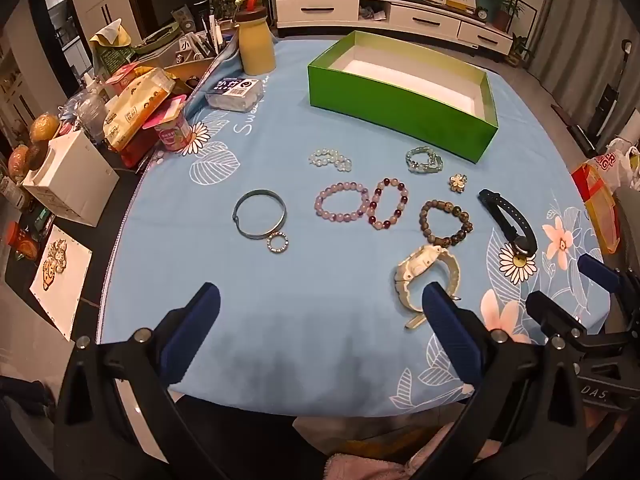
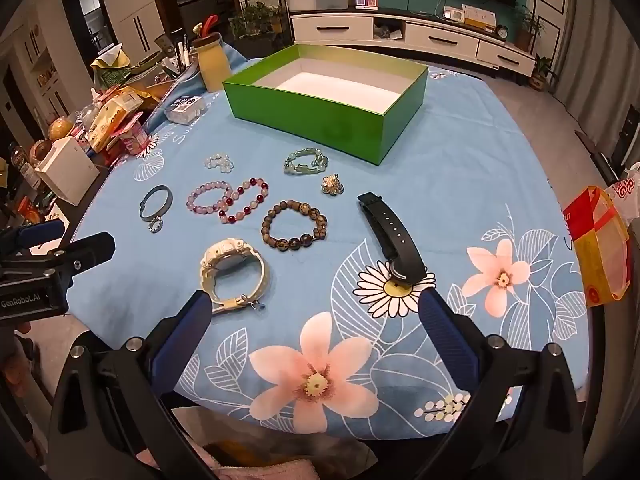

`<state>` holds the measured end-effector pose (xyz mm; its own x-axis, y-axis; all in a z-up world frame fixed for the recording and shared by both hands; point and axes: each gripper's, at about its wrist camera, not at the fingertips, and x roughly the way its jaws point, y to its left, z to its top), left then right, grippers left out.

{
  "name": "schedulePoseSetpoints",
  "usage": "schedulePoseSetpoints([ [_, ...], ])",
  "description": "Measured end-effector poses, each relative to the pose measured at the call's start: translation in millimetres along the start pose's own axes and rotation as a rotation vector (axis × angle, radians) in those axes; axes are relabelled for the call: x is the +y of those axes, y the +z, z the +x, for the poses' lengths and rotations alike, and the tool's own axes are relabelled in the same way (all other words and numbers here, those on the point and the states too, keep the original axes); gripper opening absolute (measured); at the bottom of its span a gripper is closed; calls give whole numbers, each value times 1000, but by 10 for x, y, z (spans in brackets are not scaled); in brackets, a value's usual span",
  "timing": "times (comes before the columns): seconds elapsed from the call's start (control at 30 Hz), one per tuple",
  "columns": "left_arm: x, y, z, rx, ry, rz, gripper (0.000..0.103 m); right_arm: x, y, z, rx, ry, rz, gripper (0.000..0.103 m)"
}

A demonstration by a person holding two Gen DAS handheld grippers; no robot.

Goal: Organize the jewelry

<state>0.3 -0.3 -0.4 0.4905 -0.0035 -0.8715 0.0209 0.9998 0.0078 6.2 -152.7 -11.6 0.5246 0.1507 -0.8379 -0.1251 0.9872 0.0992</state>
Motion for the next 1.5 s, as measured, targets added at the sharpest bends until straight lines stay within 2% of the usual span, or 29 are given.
schedulePoseSetpoints([
  [1.5, -56, 12, -22, -12, 26, 39, 101, -79, 5, -55, -7, 1, 17, 102],
])
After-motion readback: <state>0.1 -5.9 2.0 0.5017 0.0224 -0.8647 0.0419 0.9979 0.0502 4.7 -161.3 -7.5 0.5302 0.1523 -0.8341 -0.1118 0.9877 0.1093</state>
